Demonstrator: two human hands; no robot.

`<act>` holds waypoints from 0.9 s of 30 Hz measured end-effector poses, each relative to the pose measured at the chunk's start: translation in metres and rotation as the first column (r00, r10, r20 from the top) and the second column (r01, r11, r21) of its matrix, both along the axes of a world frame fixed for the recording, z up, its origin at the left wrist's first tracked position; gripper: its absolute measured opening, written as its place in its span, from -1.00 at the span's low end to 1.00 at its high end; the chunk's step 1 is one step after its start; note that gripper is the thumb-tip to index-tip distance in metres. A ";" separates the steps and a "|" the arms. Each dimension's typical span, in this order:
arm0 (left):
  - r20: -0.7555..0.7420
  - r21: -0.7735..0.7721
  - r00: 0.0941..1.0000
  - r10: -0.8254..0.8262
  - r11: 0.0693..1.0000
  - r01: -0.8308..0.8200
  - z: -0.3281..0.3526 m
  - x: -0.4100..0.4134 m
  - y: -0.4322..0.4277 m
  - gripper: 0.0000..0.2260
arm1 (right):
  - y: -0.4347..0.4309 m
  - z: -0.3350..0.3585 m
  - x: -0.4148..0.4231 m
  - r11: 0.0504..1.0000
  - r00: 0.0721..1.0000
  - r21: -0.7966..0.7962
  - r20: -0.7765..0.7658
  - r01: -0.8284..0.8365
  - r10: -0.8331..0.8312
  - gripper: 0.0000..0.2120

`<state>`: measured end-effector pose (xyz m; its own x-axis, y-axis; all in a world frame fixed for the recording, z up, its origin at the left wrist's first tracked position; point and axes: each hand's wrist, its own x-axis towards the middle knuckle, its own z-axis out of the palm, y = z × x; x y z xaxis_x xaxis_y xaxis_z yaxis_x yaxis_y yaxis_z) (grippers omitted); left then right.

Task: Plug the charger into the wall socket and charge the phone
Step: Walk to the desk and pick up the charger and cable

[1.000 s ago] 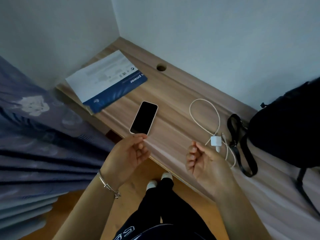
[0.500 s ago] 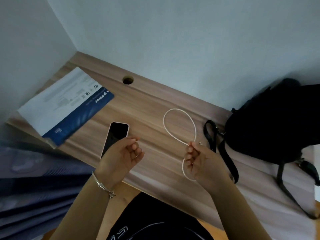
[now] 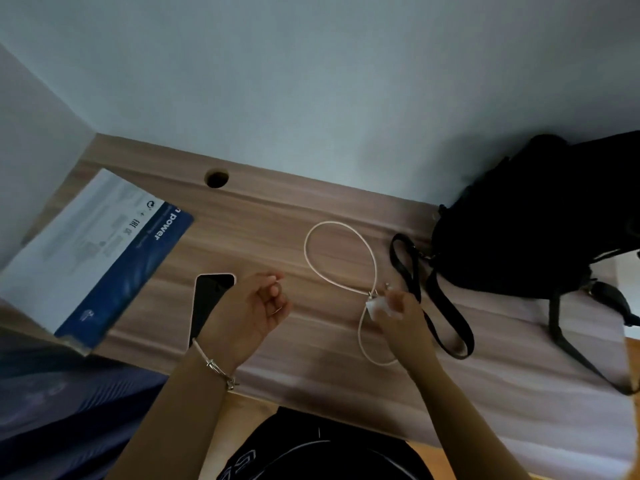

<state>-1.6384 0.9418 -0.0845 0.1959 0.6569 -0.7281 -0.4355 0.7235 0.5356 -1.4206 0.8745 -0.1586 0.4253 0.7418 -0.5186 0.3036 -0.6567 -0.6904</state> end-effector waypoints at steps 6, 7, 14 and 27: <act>0.001 -0.012 1.000 -0.031 0.999 0.031 -0.004 -0.009 0.000 -0.87 | -0.010 -0.025 -0.007 0.993 0.949 -0.015 0.293 -0.118 0.117 -0.29; 0.008 -0.017 1.000 -0.024 1.000 0.024 -0.005 -0.011 0.000 -0.87 | -0.010 -0.028 -0.008 0.991 0.944 -0.068 0.305 -0.113 0.129 -0.24; 0.026 -0.018 0.999 -0.029 0.999 0.029 -0.006 -0.018 -0.002 -0.86 | -0.008 -0.041 -0.010 0.971 0.891 -0.220 0.418 -0.090 0.177 -0.13; 0.024 -0.032 0.999 0.027 0.999 -0.027 -0.009 -0.030 -0.016 -0.88 | -0.004 -0.044 -0.030 0.962 0.854 -0.253 0.475 -0.097 0.211 -0.49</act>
<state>-1.6680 0.9255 -0.0931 0.1966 0.6386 -0.7440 -0.4680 0.7279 0.5012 -1.4504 0.8702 -0.2027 0.5563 0.7154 -0.4227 0.6758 -0.6855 -0.2708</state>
